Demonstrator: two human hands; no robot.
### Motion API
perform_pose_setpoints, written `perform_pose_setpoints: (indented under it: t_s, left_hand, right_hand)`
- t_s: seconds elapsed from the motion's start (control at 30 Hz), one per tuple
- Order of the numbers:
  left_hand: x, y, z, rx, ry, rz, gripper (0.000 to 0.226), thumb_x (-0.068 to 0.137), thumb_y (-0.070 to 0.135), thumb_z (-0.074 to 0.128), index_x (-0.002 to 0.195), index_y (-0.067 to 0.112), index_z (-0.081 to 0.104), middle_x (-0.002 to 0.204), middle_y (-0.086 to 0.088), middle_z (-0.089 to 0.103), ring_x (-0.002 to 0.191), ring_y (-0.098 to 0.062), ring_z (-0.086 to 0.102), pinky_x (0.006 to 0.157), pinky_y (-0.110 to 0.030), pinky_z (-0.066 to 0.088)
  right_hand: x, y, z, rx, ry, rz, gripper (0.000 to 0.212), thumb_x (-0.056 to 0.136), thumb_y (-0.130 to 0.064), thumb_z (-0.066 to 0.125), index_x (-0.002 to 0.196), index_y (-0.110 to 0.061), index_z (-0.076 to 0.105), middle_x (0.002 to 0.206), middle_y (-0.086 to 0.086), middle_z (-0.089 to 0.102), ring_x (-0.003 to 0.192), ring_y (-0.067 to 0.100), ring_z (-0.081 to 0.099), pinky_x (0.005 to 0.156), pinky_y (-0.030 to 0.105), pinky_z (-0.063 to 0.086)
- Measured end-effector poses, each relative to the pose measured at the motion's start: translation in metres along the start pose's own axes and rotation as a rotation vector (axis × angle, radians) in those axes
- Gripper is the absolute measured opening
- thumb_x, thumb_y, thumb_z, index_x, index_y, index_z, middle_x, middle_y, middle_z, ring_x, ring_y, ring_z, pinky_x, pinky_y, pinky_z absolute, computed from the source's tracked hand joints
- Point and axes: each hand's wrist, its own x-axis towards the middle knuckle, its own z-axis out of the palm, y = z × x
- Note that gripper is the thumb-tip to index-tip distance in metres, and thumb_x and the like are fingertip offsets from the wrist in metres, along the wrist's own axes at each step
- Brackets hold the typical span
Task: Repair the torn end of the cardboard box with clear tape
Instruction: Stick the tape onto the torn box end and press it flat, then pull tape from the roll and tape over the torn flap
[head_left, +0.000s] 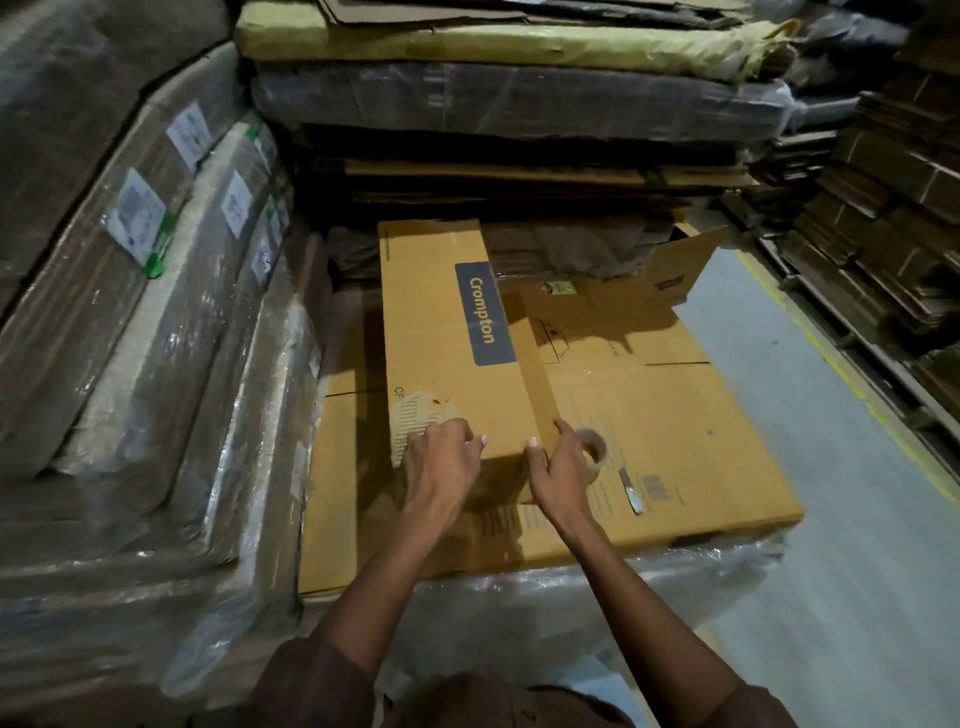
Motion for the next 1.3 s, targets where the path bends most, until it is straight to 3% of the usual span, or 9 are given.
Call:
perform_pose_setpoints:
  t_s: [0.17, 0.27, 0.37, 0.67, 0.77, 0.87, 0.97, 1.17, 1.3]
  left_hand:
    - [0.0, 0.016, -0.004, -0.139, -0.022, 0.039, 0.029, 0.097, 0.041, 0.062, 0.096, 0.016, 0.076, 0.09, -0.005, 0.074, 0.082, -0.027, 0.068, 0.068, -0.035, 0.053]
    - [-0.003, 0.024, -0.001, -0.238, -0.028, 0.087, 0.026, 0.096, 0.038, 0.065, 0.092, 0.015, 0.076, 0.086, -0.002, 0.075, 0.078, -0.021, 0.069, 0.065, -0.036, 0.056]
    - [-0.006, 0.035, 0.004, -0.294, -0.071, 0.108, 0.023, 0.095, 0.036, 0.067, 0.097, 0.015, 0.077, 0.09, 0.001, 0.077, 0.081, -0.014, 0.07, 0.072, -0.037, 0.06]
    - [-0.003, 0.058, 0.022, -0.367, -0.03, 0.063, 0.018, 0.094, 0.031, 0.069, 0.092, 0.016, 0.078, 0.084, 0.006, 0.076, 0.078, -0.007, 0.069, 0.073, -0.038, 0.06]
    - [-0.004, 0.063, 0.031, -0.413, 0.033, 0.027, 0.016, 0.093, 0.028, 0.07, 0.091, 0.016, 0.079, 0.081, 0.009, 0.075, 0.076, -0.001, 0.068, 0.071, -0.029, 0.058]
    - [-0.01, 0.066, 0.034, -0.464, 0.096, 0.009, 0.012, 0.093, 0.024, 0.071, 0.09, 0.016, 0.079, 0.08, 0.01, 0.074, 0.077, -0.001, 0.068, 0.067, -0.017, 0.052]
    - [-0.015, 0.067, 0.033, -0.504, 0.151, 0.003, 0.011, 0.093, 0.021, 0.072, 0.087, 0.015, 0.079, 0.079, 0.008, 0.075, 0.075, -0.005, 0.069, 0.067, -0.018, 0.052]
    - [-0.013, 0.072, 0.023, -0.696, 0.208, -0.122, 0.016, 0.097, 0.021, 0.067, 0.092, 0.009, 0.075, 0.075, 0.0, 0.075, 0.07, -0.013, 0.073, 0.071, -0.027, 0.058]
    - [-0.001, 0.083, 0.013, -0.817, 0.161, -0.308, 0.025, 0.1, 0.038, 0.059, 0.107, 0.017, 0.069, 0.091, -0.004, 0.075, 0.077, -0.013, 0.072, 0.068, -0.034, 0.06]
  right_hand:
    - [0.014, 0.061, -0.029, 0.03, 0.044, 0.116, 0.069, 0.093, -0.074, 0.041, 0.132, -0.018, 0.053, 0.13, 0.008, 0.059, 0.119, 0.024, 0.058, 0.103, 0.043, 0.048]
    - [0.028, 0.09, -0.054, -0.112, -0.016, 0.204, 0.04, 0.103, -0.031, 0.054, 0.137, -0.008, 0.053, 0.14, 0.016, 0.053, 0.126, 0.031, 0.053, 0.105, 0.035, 0.041]
    - [0.042, 0.125, -0.073, -0.275, -0.095, 0.288, 0.046, 0.097, -0.014, 0.064, 0.14, -0.007, 0.05, 0.145, 0.017, 0.048, 0.129, 0.033, 0.053, 0.106, 0.04, 0.043]
    - [0.109, 0.157, -0.052, -0.561, -0.487, 0.056, 0.062, 0.088, -0.017, 0.068, 0.145, -0.02, 0.042, 0.145, 0.01, 0.05, 0.119, 0.033, 0.06, 0.098, 0.049, 0.052]
    - [0.132, 0.172, -0.03, -0.713, -0.573, -0.015, 0.048, 0.093, -0.021, 0.061, 0.139, -0.02, 0.048, 0.142, 0.009, 0.051, 0.117, 0.036, 0.061, 0.096, 0.051, 0.051]
    - [0.14, 0.179, -0.02, -0.802, -0.528, 0.0, 0.023, 0.096, -0.025, 0.058, 0.118, -0.018, 0.063, 0.118, 0.008, 0.063, 0.111, 0.031, 0.061, 0.092, 0.045, 0.053]
    - [0.147, 0.175, -0.023, -0.877, -0.425, -0.017, 0.019, 0.096, -0.032, 0.062, 0.107, -0.019, 0.07, 0.111, 0.007, 0.067, 0.118, 0.029, 0.053, 0.086, 0.038, 0.048]
    - [0.173, 0.132, -0.064, -0.465, -0.403, 0.208, 0.024, 0.087, -0.022, 0.068, 0.107, -0.01, 0.073, 0.104, 0.015, 0.072, 0.099, 0.034, 0.068, 0.072, 0.034, 0.049]
    - [0.165, 0.062, -0.115, -0.036, -0.528, 0.146, 0.007, 0.089, -0.017, 0.075, 0.091, -0.01, 0.076, 0.089, 0.01, 0.074, 0.084, 0.022, 0.068, 0.07, 0.028, 0.047]
